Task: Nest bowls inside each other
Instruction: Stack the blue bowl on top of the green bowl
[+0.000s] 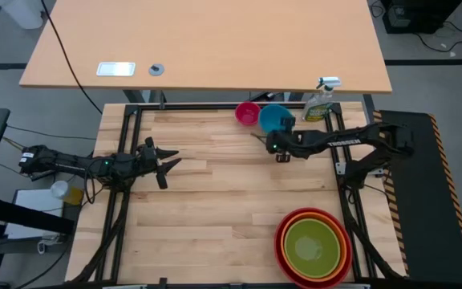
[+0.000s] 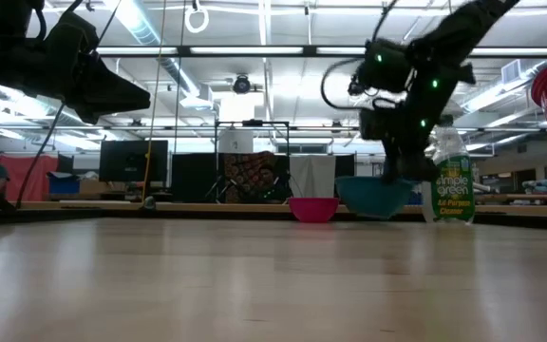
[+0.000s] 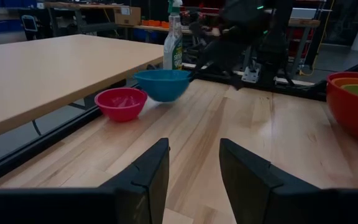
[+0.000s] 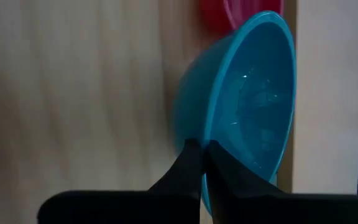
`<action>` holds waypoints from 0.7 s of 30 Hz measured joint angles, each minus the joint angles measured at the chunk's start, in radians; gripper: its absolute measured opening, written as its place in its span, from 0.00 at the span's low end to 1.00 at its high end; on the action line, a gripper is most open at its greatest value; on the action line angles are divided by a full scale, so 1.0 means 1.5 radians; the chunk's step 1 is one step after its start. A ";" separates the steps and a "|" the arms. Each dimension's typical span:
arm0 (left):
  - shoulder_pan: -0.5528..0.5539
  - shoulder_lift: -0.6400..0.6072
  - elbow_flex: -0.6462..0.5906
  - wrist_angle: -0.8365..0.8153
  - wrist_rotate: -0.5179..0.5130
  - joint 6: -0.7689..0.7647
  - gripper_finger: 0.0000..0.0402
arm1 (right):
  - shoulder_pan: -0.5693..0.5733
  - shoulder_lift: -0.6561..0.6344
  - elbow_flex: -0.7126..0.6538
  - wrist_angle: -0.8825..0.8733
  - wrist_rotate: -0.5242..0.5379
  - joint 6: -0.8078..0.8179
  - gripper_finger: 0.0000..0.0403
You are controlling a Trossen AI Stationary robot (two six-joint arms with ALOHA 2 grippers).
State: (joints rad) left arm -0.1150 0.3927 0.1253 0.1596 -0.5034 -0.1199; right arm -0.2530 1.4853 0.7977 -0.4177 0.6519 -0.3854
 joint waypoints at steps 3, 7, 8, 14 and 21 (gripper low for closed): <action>0.000 0.000 0.000 0.000 0.000 -0.007 0.36 | 0.058 0.000 0.052 -0.089 0.009 0.064 0.03; 0.000 0.000 0.000 0.000 0.000 -0.023 0.36 | 0.138 0.000 0.111 -0.198 0.024 0.157 0.03; 0.000 0.000 0.000 0.000 0.000 -0.023 0.36 | 0.160 0.000 0.126 -0.225 0.024 0.182 0.03; 0.000 0.000 0.000 0.000 0.000 -0.024 0.36 | 0.297 0.000 0.206 -0.353 0.039 0.346 0.03; 0.000 0.000 0.000 0.000 0.000 -0.050 0.36 | 0.442 0.000 0.282 -0.453 0.042 0.501 0.03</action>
State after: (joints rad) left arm -0.1154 0.3927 0.1253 0.1596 -0.5034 -0.1951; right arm 0.4098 1.4853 1.2206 -1.0977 0.7155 0.3665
